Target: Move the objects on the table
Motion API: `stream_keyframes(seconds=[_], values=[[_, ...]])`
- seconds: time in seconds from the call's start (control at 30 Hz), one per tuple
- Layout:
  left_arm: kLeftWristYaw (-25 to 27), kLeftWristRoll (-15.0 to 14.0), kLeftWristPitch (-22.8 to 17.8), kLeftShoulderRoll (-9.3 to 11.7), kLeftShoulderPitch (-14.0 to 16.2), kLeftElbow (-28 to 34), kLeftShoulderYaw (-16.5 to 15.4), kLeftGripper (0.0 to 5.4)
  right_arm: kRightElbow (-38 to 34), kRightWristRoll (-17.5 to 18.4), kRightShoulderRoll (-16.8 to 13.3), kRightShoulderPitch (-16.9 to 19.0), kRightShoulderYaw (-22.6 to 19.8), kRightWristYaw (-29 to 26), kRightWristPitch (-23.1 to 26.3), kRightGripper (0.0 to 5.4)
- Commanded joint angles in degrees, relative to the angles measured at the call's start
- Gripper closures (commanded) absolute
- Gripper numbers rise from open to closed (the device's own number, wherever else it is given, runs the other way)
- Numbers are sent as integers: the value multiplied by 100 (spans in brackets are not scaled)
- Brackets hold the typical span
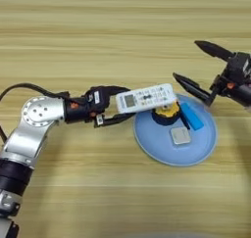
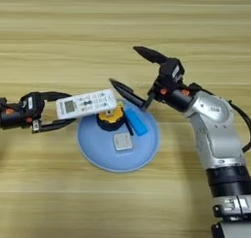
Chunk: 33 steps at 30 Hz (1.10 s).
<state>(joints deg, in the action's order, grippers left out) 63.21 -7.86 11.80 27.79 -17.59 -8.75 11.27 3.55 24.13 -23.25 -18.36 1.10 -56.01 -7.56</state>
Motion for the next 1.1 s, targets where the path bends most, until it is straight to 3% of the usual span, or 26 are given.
stream_keyframes(seconds=[0.03, 0.3, 0.53, 0.93, 1.1], values=[[212, -95, 105, 86, -28, 90, 92, 256, -300, 51, -218, 86, 191, -362, 289, 0], [308, -24, 172, 72, -109, 4, 172, 256, -629, -69, -534, 109, 525, -917, 671, 0], [313, 3, 269, 87, -147, -88, 206, 256, -525, -424, -673, -44, 873, -1131, 754, 0], [345, -24, 313, 146, -145, -75, 223, 256, 263, -1284, -546, -578, 1300, -1107, 271, 0], [355, -9, 314, 138, -165, -65, 238, 256, 446, -1418, -500, -695, 1355, -1115, 117, 0]])
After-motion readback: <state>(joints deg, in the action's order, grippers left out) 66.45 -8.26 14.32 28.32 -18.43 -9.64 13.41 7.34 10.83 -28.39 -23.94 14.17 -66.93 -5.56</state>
